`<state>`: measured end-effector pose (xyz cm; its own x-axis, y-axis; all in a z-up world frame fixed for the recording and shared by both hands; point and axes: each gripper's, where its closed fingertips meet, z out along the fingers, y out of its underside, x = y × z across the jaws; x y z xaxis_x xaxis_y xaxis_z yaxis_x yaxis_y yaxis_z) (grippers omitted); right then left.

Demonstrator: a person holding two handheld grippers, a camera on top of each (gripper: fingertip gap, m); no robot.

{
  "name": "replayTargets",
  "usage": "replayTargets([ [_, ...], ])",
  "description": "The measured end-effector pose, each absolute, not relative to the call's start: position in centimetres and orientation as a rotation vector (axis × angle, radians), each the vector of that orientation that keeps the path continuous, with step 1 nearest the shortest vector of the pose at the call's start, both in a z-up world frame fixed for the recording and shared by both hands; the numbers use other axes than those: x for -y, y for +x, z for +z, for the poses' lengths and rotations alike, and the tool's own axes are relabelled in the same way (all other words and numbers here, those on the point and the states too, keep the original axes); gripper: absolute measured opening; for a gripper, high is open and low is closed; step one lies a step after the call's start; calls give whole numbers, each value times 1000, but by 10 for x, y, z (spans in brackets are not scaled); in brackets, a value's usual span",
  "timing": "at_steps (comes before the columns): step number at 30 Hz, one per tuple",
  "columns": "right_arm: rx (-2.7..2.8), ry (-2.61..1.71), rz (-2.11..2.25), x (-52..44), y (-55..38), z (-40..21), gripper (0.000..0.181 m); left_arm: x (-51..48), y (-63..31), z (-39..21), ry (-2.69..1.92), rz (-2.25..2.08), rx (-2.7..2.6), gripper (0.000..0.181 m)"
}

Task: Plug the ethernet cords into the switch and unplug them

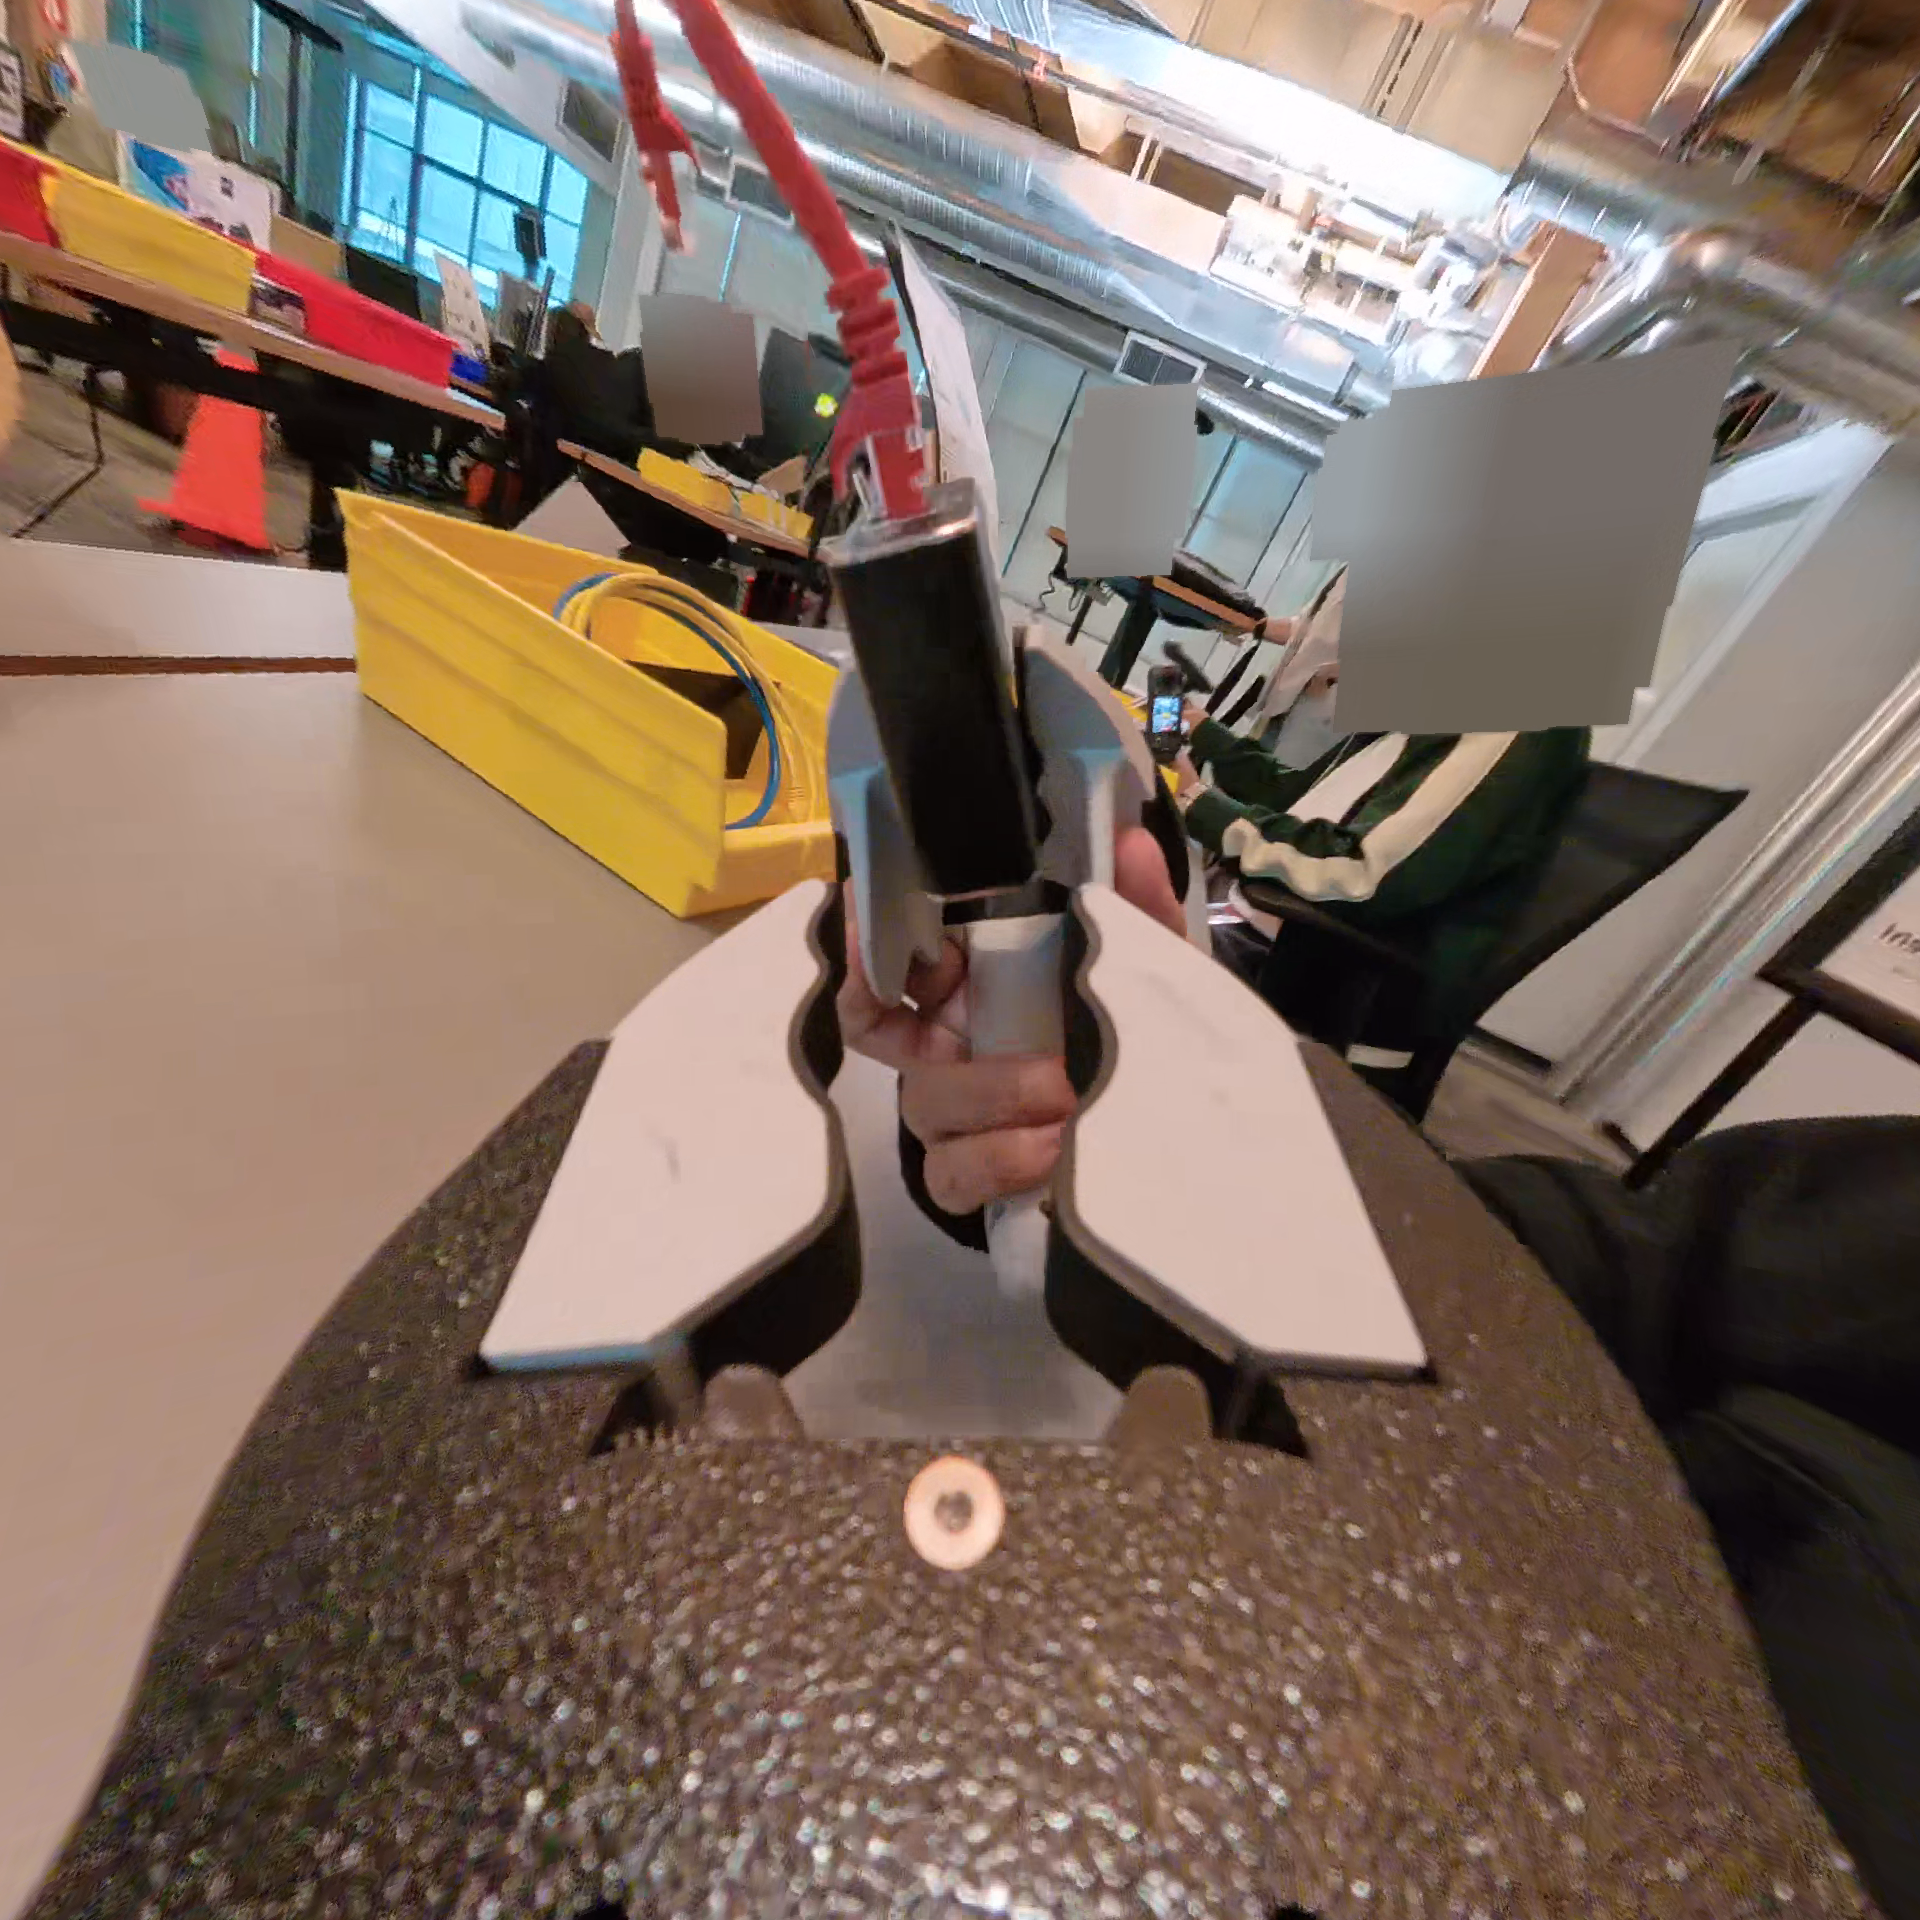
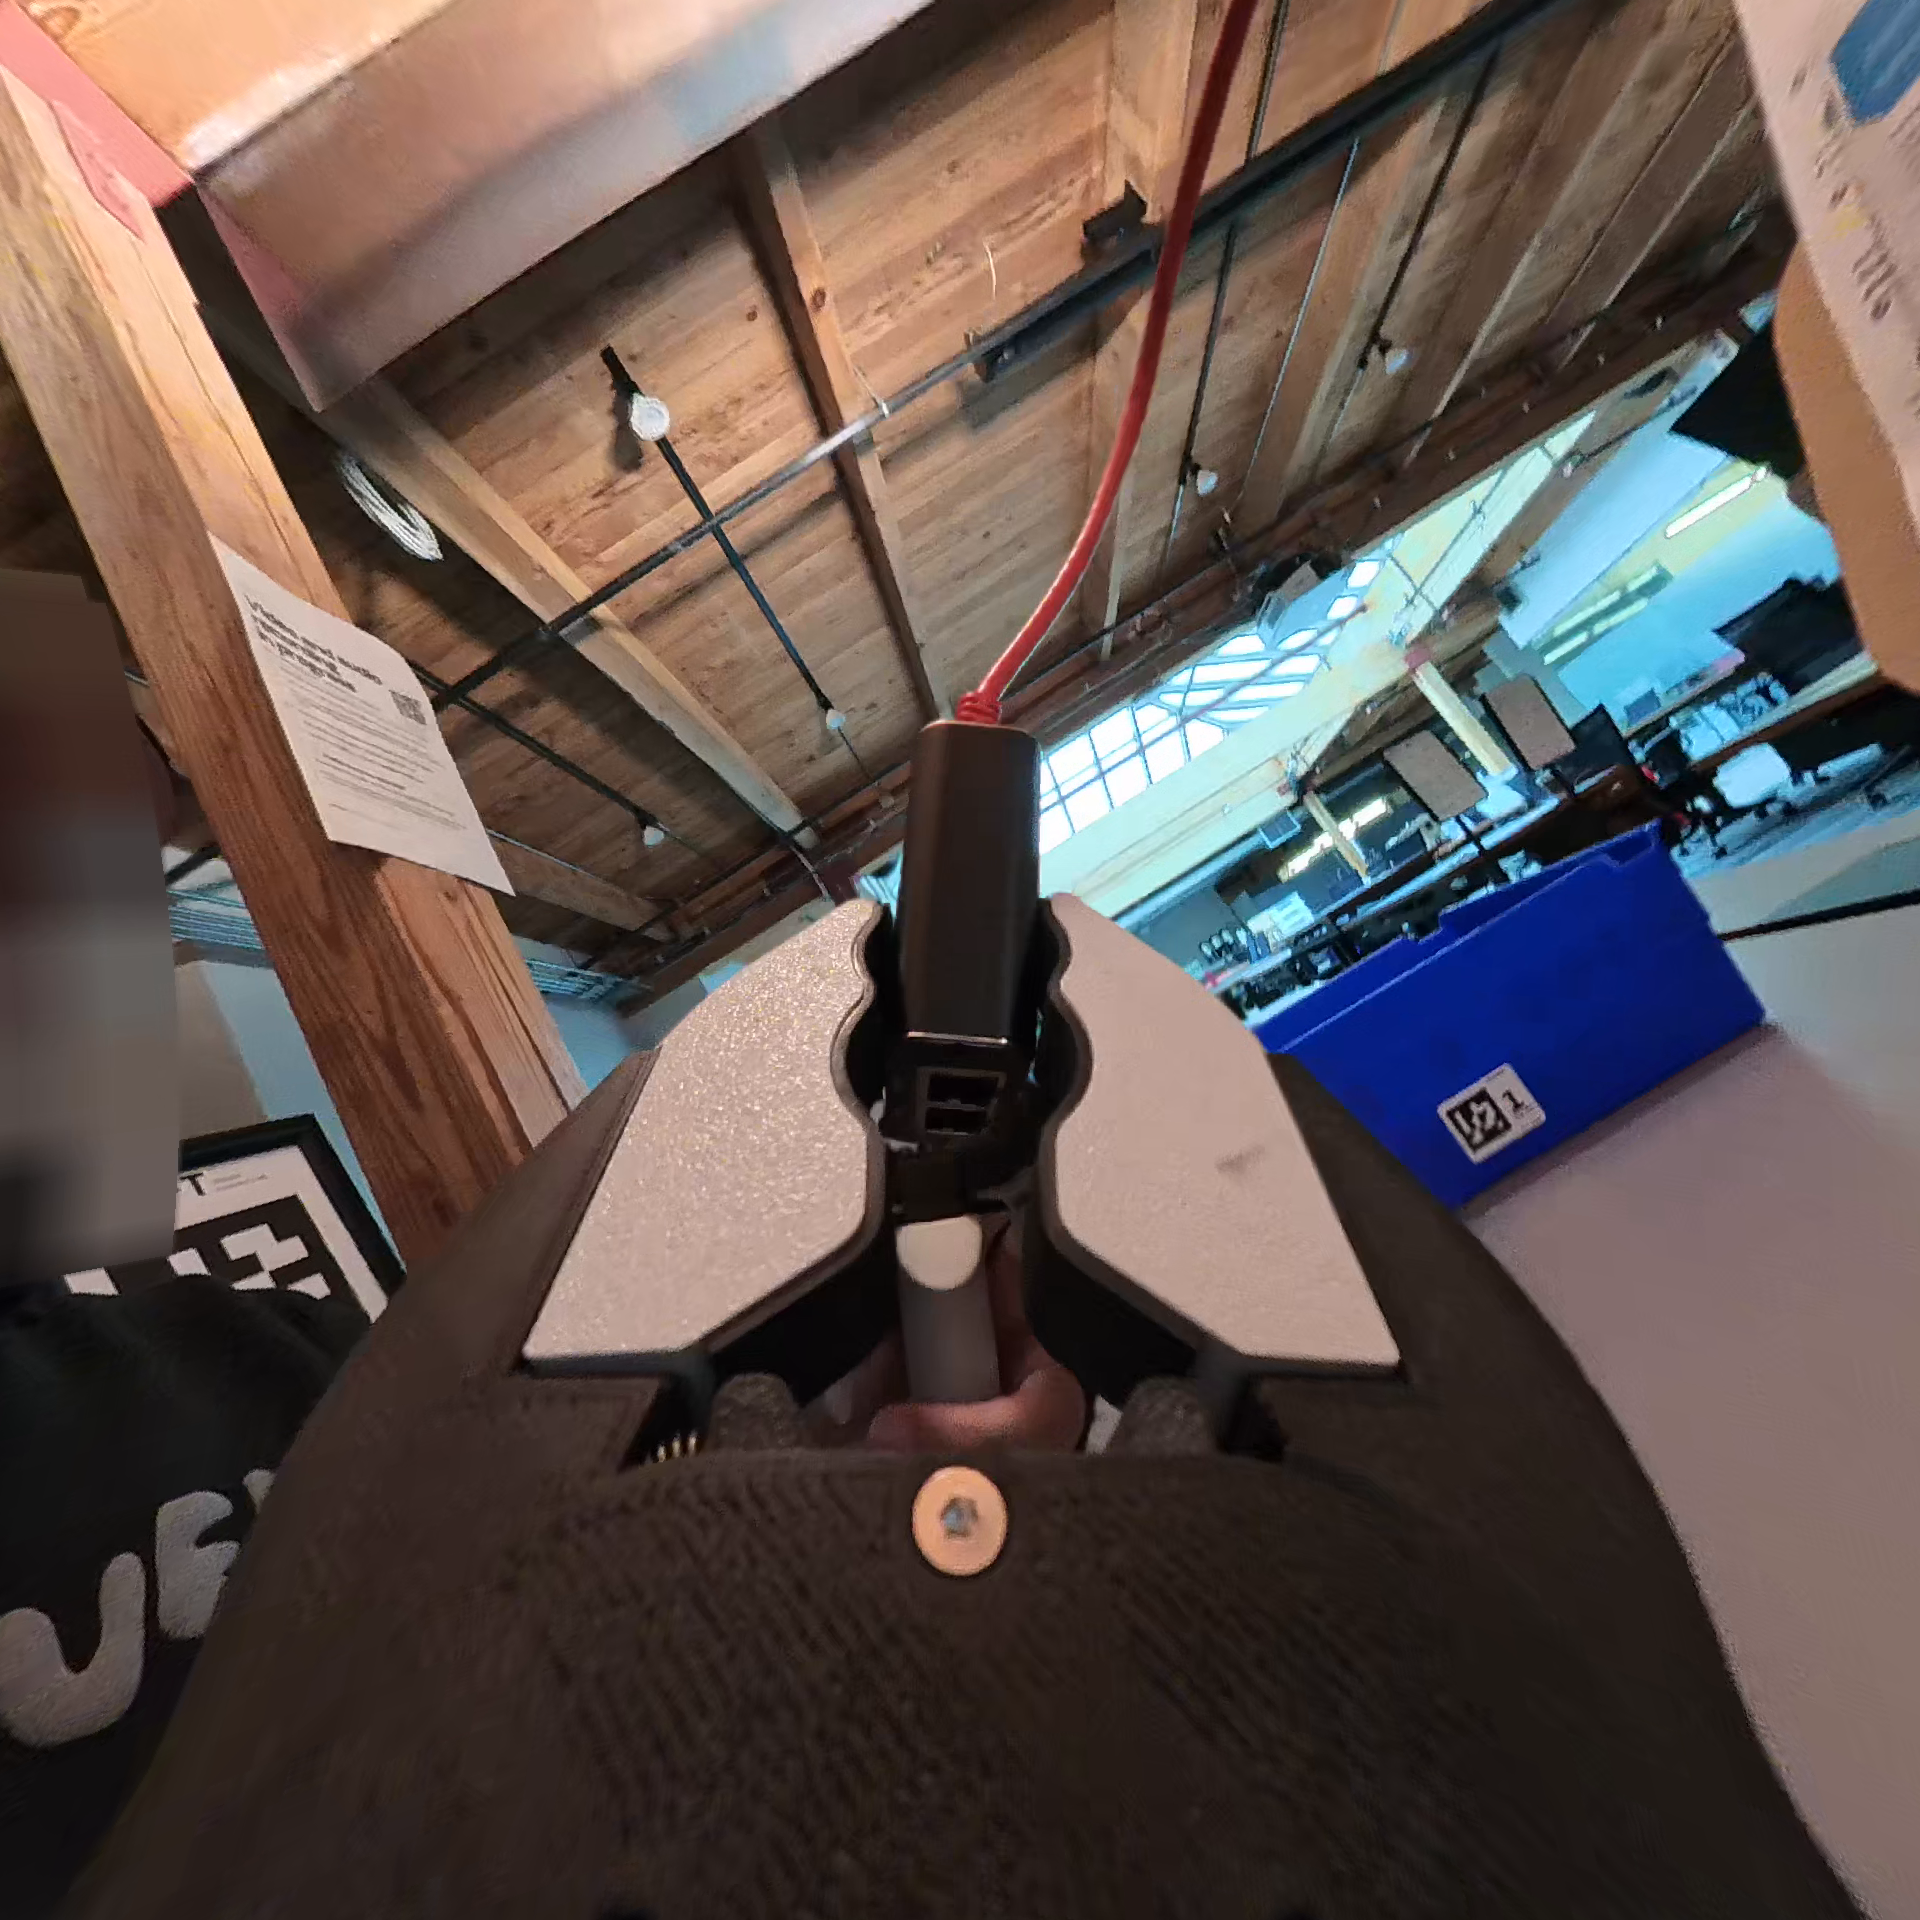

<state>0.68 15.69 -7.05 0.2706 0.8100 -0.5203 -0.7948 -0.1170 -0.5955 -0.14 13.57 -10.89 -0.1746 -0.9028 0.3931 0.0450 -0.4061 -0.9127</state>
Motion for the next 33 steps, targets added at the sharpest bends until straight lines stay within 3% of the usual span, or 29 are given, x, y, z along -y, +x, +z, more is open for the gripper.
replayTargets([
  [8, 117, -1110, 1306, -162, -9, -84, 28, -140, -3, -114, -1323, -1611, -1070, 26],
  [10, 151, -1242, 1220, -167, -7, -93, 39, -148, -5, -119, -1305, -1473, -1106, 23],
  [14, 317, -1488, 778, -174, 1, -108, 84, -164, -12, -129, -1304, -1113, -1266, 23],
  [18, 383, -1594, 610, -174, -8, -112, 94, -177, -18, -131, -1225, -663, -1378, 23],
  [21, 312, -1602, 651, -176, -10, -111, 92, -173, -16, -130, -1092, -392, -1431, 23],
  [24, 249, -1642, 689, -179, -1, -119, 77, -165, -12, -127, -985, -256, -1441, 23],
  [25, 250, -1640, 714, -178, 2, -120, 70, -164, -11, -127, -979, -247, -1434, 23],
  [33, 264, -1357, 986, -162, 4, -97, 70, -144, -7, -107, -848, -482, -1332, 24],
])
